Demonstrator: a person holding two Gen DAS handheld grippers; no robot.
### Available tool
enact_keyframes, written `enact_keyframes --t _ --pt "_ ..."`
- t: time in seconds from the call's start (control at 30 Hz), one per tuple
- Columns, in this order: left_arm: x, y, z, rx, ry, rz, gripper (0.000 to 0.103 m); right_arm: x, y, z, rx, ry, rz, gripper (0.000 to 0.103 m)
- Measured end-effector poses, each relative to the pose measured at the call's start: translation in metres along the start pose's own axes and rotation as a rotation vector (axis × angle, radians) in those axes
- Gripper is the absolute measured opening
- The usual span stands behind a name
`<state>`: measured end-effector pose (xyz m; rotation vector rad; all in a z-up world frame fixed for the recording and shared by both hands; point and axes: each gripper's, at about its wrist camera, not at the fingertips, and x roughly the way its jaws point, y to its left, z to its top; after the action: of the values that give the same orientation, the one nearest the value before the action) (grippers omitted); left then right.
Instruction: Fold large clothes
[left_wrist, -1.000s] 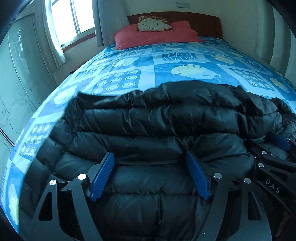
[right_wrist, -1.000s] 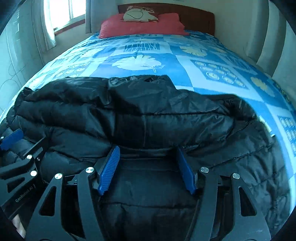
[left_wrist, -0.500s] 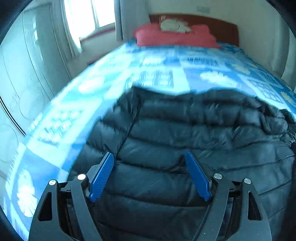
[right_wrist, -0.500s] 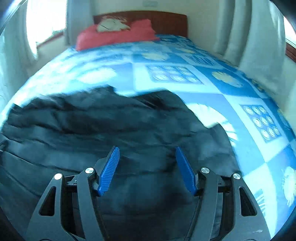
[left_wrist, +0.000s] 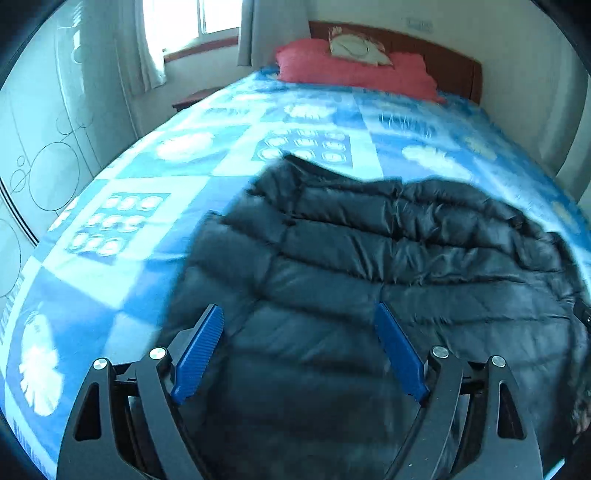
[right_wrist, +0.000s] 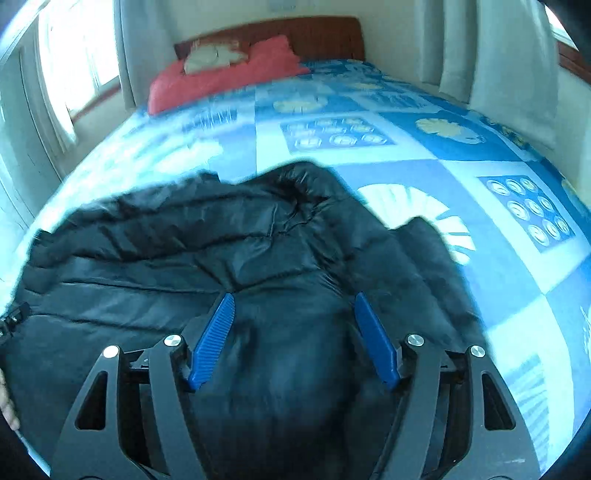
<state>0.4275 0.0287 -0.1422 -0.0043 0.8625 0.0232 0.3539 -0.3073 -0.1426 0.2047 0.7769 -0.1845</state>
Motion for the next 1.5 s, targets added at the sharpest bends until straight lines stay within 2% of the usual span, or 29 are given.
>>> enact_keyframes --t 0.13,0.23,0.37,0.5,0.57,0.63,0.73,0.83,0.9,0.93,0.97,1.0,1.07,1.17,1.23,1.4,1.5 --pt "-0.040 0.029 -0.021 -0.034 -0.027 0.004 0.083 -0.042 -0.030 -0.020 0.028 -0.005 -0.005 0.078" --pt "-0.059 0.053 -0.045 -0.075 0.003 0.004 0.083 -0.063 -0.060 -0.044 0.089 0.027 0.002 0.079" --pt "-0.076 0.083 -0.085 -0.206 0.051 -0.058 0.083 -0.076 -0.088 -0.081 0.193 0.069 0.038 0.079" --pt "-0.066 0.091 -0.116 -0.314 0.148 -0.143 0.083 -0.071 -0.090 -0.105 0.255 0.119 0.080 0.079" --pt "-0.061 0.092 -0.127 -0.383 0.170 -0.180 0.083 -0.070 -0.091 -0.112 0.291 0.124 0.101 0.080" --pt "-0.058 0.093 -0.130 -0.438 0.168 -0.206 0.084 -0.064 -0.091 -0.118 0.340 0.128 0.123 0.082" --pt "-0.052 0.091 -0.126 -0.465 0.155 -0.245 0.085 -0.060 -0.089 -0.119 0.382 0.097 0.120 0.086" --pt "-0.048 0.089 -0.123 -0.481 0.133 -0.229 0.084 -0.052 -0.089 -0.116 0.433 0.077 0.127 0.086" --pt "-0.047 0.086 -0.121 -0.492 0.113 -0.207 0.076 -0.051 -0.087 -0.117 0.450 0.060 0.114 0.081" --pt "-0.048 0.085 -0.121 -0.491 0.102 -0.199 0.068 -0.050 -0.086 -0.116 0.444 0.056 0.123 0.069" --pt "-0.051 0.084 -0.122 -0.488 0.088 -0.189 0.060 -0.049 -0.083 -0.115 0.437 0.055 0.148 0.052" --pt "-0.053 0.081 -0.122 -0.484 0.076 -0.187 0.055 -0.050 -0.079 -0.115 0.428 0.049 0.153 0.048" --pt "-0.059 0.074 -0.121 -0.458 0.048 -0.173 0.039 -0.055 -0.075 -0.115 0.407 0.029 0.166 0.033" --pt "-0.068 0.069 -0.118 -0.422 0.018 -0.158 0.027 -0.067 -0.073 -0.116 0.395 -0.003 0.197 0.024" --pt "-0.075 0.070 -0.119 -0.426 0.011 -0.165 0.024 -0.077 -0.074 -0.119 0.404 -0.011 0.221 0.022" --pt "-0.096 0.084 -0.133 -0.455 0.018 -0.195 0.022 -0.105 -0.079 -0.142 0.428 -0.007 0.253 0.021" --pt "-0.117 0.093 -0.157 -0.452 0.027 -0.204 0.022 -0.124 -0.082 -0.161 0.435 0.007 0.259 0.021"
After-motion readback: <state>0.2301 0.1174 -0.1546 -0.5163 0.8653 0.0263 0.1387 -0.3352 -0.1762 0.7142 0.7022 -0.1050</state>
